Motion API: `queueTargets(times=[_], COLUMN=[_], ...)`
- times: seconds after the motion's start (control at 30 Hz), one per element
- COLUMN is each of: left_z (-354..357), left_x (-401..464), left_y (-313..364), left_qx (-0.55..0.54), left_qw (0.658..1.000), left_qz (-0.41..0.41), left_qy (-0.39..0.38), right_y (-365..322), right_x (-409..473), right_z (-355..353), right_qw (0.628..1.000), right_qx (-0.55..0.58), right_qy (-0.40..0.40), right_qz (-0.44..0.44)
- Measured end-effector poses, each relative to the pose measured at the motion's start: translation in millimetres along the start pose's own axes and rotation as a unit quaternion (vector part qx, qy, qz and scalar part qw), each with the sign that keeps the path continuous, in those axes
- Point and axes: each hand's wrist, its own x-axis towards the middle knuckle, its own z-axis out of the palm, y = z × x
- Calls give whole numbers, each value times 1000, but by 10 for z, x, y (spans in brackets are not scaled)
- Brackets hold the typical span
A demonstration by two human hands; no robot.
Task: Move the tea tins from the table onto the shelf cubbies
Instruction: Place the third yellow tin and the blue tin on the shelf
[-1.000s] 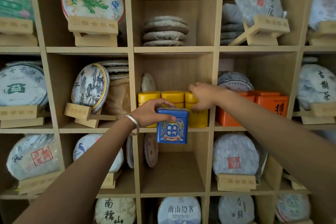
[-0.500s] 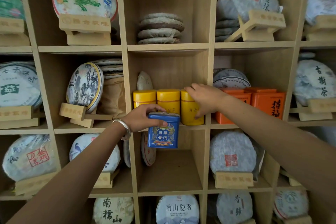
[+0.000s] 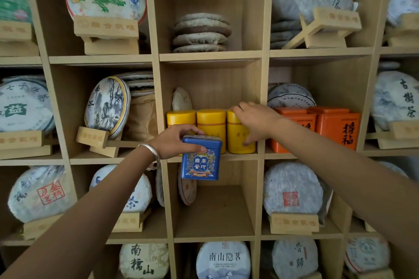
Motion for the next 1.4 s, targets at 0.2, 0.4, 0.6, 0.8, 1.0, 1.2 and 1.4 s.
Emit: queueTargets(times=[0.2, 0.4, 0.6, 0.8, 1.0, 1.2, 1.4], left_z=[-26, -105, -120, -99, -118, -88, -62], left_x=[-9, -80, -193, -308, -355, -340, -291], left_y=[-71, -83, -133, -156, -211, -187, -101], left_qx=[10, -17, -14, -14, -20, -20, -18], left_qw=[1000, 1000, 1000, 1000, 999, 999, 1000], left_qz=[-7, -3, -17, -23, -34, -25, -9], left_qy=[6, 18, 11, -2, 5, -1, -6], right_y=[11, 16, -138, -195, -179, -207, -206], right_x=[-11, -35, 108, 228, 238, 234, 228], right_z=[17, 2, -23, 14, 22, 39, 61], right_qw=[1000, 995, 985, 983, 980, 980, 983], right_qx=[8, 86, 169, 182, 196, 193, 179], right_qy=[-6, 54, 42, 37, 37, 39, 44], right_qz=[-5, 7, 23, 5, -2, 1, 7])
